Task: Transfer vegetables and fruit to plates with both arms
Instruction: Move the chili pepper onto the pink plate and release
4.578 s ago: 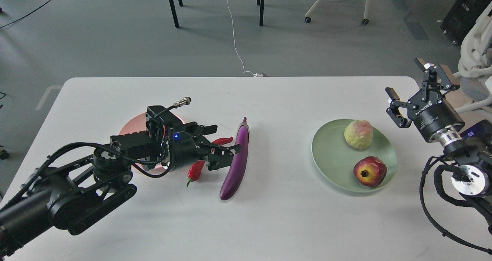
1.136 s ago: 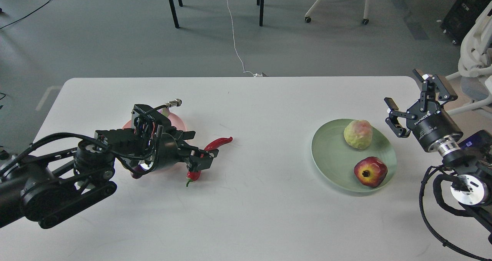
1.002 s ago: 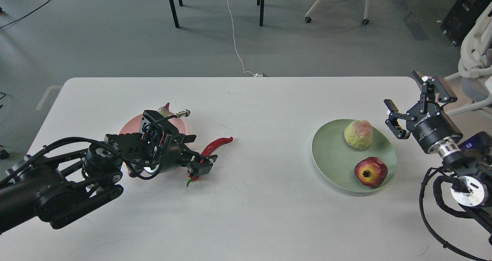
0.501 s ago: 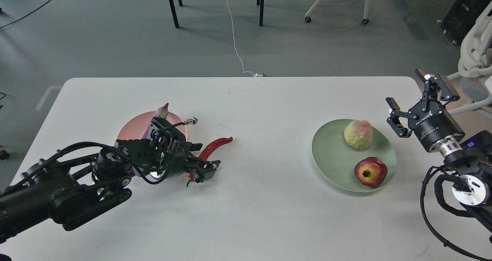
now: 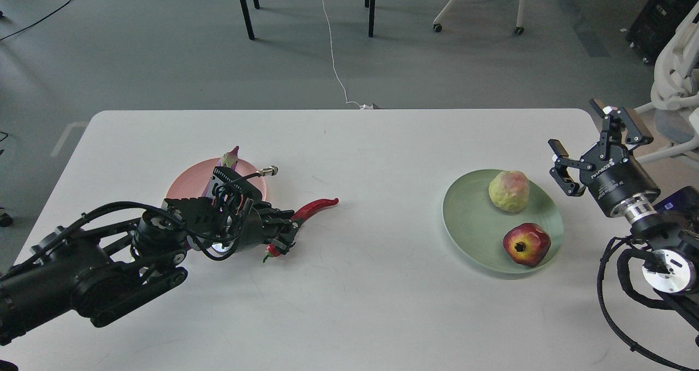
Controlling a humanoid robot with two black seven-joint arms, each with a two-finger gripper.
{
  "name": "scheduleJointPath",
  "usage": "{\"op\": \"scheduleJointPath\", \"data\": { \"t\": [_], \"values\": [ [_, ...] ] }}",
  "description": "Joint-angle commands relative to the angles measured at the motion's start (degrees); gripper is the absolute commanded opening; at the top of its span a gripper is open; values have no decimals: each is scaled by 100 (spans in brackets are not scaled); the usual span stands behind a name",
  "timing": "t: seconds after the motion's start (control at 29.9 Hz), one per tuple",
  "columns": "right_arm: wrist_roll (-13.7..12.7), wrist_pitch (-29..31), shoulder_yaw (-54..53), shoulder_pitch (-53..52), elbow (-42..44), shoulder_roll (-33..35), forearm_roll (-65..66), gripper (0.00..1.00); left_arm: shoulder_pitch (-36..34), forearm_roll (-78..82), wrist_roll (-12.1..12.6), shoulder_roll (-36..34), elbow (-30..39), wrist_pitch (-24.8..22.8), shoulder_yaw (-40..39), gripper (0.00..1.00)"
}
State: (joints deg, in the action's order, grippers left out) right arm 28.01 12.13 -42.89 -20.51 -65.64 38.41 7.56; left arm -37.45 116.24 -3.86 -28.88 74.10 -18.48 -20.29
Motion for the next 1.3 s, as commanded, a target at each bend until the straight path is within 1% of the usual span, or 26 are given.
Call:
{"op": "scheduleJointPath", "data": {
  "t": [0.0,0.07,0.17,0.27,0.37,0.43,0.6,0.7,0.77,0.8,0.9,0.97,1.07,1.2,1.27],
  "values": [
    [-1,0,0,-5,7,0,0,99,-78,-688,157,-240,342,-7,-62,11],
    [-1,0,0,-5,-2,0,0,99,-140,-1049,219,-539,482,-7,-71,11],
    [-1,0,0,-5,-2,0,0,99,-245,-1410,202,-978,588,28,-97,11],
    [-1,0,0,3,-2,0,0,99,-237,-1726,114,-1514,562,28,-299,11],
    [-1,0,0,-5,-2,-9,0,99,-237,-2078,-9,-1910,466,28,-388,11],
    [-1,0,0,3,-2,-9,0,99,-237,-2193,-97,-2130,256,37,-379,12],
    [-1,0,0,-5,-2,-36,0,99,-202,-2193,-150,-2122,-368,55,-370,14],
    [-1,0,0,4,-2,-36,53,99,-167,-2202,-150,-2043,-641,64,-370,21],
    [-1,0,0,12,-10,-27,62,99,-158,-2202,-150,-1921,-869,55,-335,23],
    [-1,0,-8,30,-19,-18,62,99,-166,-2202,-150,-1850,-992,55,-318,27],
    [-1,0,-8,47,-37,-9,62,99,-166,-2202,-168,-1797,-1108,46,-300,46],
    [-1,0,-8,47,-37,-9,62,99,-166,-2193,-194,-1797,-1108,46,-300,57],
    [-1,0,-8,47,-37,-9,62,99,-175,-2202,-203,-1806,-1108,46,-343,98],
    [-1,0,-43,39,-37,0,62,99,-245,-2359,-317,-1858,-1047,55,-475,99],
    [-1,0,-96,-14,-46,8,62,99,-324,-2789,-352,-1850,-985,64,-738,99]
  ]
}}
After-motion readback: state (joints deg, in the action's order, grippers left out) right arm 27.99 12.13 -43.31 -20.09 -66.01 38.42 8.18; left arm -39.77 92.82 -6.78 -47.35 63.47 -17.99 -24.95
